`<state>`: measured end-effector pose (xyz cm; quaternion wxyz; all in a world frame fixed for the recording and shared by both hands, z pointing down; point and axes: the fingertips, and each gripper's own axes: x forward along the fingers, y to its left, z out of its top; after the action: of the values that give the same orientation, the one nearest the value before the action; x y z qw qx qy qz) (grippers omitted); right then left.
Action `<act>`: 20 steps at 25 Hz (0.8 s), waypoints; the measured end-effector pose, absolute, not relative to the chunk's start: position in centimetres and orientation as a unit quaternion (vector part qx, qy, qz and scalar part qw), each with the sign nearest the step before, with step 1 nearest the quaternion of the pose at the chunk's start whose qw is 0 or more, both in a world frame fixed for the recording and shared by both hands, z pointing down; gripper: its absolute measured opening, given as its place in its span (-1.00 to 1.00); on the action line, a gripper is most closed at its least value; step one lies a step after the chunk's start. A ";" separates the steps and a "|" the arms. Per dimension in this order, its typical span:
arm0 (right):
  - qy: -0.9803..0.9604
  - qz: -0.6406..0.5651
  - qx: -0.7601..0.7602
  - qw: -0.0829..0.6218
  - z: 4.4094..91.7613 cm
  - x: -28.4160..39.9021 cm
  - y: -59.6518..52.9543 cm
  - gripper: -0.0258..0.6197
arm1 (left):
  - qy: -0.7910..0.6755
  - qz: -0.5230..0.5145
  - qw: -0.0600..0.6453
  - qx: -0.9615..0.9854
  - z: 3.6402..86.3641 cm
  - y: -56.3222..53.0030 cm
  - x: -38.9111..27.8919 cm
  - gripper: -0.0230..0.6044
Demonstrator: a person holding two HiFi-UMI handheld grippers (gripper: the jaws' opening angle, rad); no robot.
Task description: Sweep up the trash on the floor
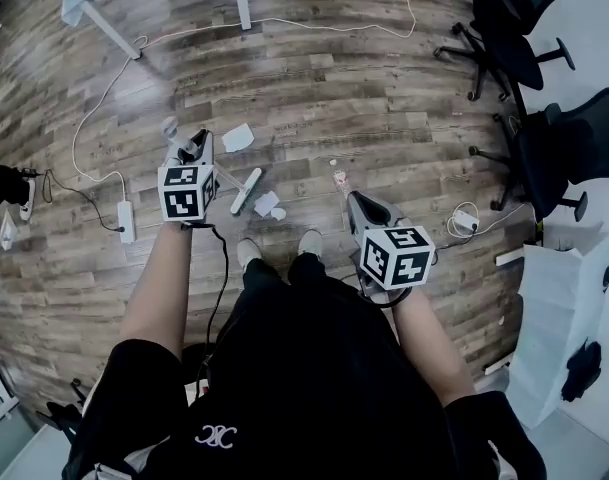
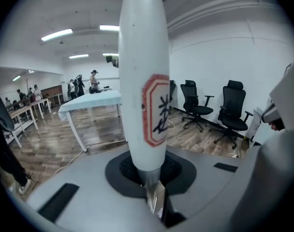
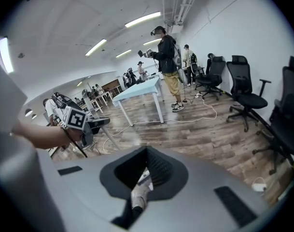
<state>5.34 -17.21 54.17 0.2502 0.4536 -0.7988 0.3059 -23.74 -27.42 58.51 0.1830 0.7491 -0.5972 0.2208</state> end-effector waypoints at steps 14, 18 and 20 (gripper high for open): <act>-0.763 0.320 0.489 0.278 56.4 12.1 -19.8 -0.88 | -0.584 0.318 0.022 0.747 57.8 -39.0 -24.5 -0.87; -0.737 0.341 0.517 0.272 56.9 14.6 -20.1 -0.88 | -0.570 0.331 -0.019 0.751 58.6 -41.6 -22.9 -0.87; -0.730 0.347 0.525 0.266 56.6 15.3 -20.5 -0.88 | -0.538 0.350 -0.044 0.766 59.5 -42.4 -21.2 -0.87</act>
<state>15.32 -20.48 56.62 0.2660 0.5253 -0.7300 0.3470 -21.20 -42.45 59.45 -0.0438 0.7659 -0.5377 0.3498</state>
